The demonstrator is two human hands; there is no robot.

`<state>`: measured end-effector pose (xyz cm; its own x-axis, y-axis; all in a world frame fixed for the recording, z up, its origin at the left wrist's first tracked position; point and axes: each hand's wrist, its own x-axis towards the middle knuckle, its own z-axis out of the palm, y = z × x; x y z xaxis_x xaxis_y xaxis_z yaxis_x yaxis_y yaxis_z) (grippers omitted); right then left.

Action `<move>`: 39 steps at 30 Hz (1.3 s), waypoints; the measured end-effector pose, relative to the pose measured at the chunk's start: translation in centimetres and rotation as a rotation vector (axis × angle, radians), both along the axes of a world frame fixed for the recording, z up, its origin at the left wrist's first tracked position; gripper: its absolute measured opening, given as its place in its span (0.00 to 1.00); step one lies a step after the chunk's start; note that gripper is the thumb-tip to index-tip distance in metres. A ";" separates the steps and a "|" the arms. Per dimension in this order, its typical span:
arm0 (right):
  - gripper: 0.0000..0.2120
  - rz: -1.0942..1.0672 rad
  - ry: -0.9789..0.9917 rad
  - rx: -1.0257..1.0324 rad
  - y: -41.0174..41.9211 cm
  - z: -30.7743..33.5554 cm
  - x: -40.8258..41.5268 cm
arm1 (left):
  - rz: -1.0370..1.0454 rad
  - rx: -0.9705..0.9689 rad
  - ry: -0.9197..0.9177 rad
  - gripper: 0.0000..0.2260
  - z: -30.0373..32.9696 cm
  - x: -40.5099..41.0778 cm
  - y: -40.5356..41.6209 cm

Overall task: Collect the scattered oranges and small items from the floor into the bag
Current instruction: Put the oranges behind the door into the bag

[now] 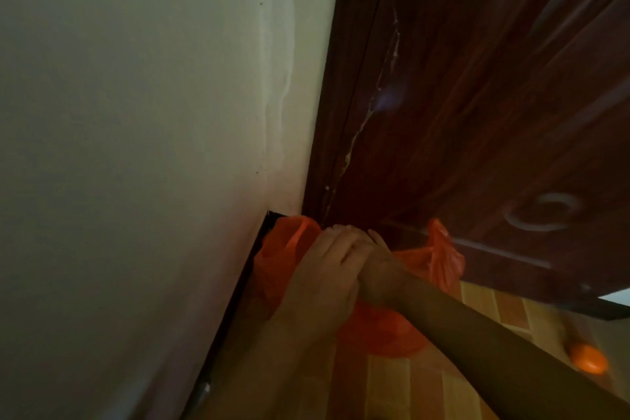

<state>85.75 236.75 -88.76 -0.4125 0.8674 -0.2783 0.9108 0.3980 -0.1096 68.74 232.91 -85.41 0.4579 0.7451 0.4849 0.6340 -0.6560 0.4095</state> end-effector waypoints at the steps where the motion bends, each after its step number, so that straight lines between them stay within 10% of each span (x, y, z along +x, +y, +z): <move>1: 0.46 0.010 0.009 0.023 0.1 0.2 -0.1 | 0.011 -0.011 0.081 0.20 0.6 0.1 1.2; 11: 0.46 -0.003 -0.273 0.019 -0.8 -1.5 9.4 | 0.094 -0.414 0.720 0.37 -5.7 -4.8 8.5; 22: 0.45 -0.370 -0.016 -0.166 -4.7 -7.1 15.1 | 0.131 -0.749 0.325 0.32 -17.8 -5.4 5.2; 31: 0.57 -0.205 -0.158 -0.315 -6.6 -11.1 15.6 | 0.224 -0.968 0.229 0.21 -18.2 -7.2 2.8; 35: 0.58 -0.130 -0.159 -0.311 -7.7 -12.4 14.8 | 0.382 -1.031 0.149 0.39 -17.0 -11.2 0.1; 39: 0.57 -0.019 -0.095 -0.255 -7.7 -12.3 12.4 | 0.267 -1.018 0.247 0.23 -14.5 -10.1 -0.7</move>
<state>98.18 229.08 -101.06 -0.3586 0.7719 -0.5250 0.9288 0.3513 -0.1178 58.61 232.24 -99.90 0.2210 0.8363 -0.5018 0.8459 0.0917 0.5253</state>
